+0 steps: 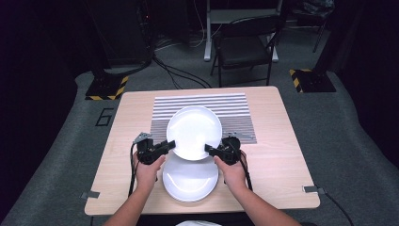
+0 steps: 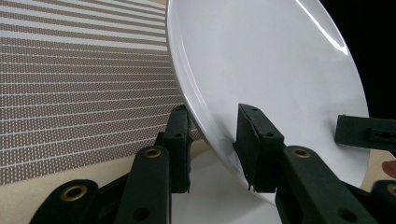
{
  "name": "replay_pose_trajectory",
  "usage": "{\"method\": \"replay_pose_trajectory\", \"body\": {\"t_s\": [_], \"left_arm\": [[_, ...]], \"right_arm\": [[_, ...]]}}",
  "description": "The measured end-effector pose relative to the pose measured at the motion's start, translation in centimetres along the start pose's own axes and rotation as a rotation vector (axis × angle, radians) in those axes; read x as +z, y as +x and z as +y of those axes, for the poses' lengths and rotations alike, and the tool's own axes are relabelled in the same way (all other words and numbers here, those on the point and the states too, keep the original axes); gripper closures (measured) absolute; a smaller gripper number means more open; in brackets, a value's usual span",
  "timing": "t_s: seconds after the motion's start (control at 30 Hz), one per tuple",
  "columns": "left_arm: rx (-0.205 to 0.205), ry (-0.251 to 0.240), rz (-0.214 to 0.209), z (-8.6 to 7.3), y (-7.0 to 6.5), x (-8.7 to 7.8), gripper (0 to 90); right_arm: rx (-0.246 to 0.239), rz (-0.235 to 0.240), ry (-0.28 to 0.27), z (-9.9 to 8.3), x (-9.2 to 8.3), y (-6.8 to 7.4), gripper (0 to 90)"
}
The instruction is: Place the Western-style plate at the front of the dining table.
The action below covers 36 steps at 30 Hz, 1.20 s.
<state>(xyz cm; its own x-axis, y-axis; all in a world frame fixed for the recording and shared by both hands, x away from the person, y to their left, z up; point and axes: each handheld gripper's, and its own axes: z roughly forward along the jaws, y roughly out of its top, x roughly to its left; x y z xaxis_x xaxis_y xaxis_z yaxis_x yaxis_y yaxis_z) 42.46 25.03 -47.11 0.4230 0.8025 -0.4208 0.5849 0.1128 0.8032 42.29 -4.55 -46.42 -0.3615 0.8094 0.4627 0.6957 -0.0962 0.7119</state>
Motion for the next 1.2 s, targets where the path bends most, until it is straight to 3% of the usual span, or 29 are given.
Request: {"method": "replay_pose_trajectory", "body": {"t_s": [0.47, 0.77, 1.2], "left_arm": [[0.04, 0.006, 0.007, 0.8, -0.2, 0.6, 65.7], [0.029, 0.004, 0.002, 1.2, -0.1, 0.9, 65.7], [0.051, 0.015, 0.018, 1.7, -0.1, 1.5, 65.8]], "right_arm": [[-0.012, -0.013, -0.003, 0.6, 0.0, -0.3, 56.2], [-0.023, -0.024, -0.007, 1.2, -0.1, -0.3, 56.2], [-0.025, -0.038, -0.009, 1.6, 0.4, -0.6, 56.2]]}}
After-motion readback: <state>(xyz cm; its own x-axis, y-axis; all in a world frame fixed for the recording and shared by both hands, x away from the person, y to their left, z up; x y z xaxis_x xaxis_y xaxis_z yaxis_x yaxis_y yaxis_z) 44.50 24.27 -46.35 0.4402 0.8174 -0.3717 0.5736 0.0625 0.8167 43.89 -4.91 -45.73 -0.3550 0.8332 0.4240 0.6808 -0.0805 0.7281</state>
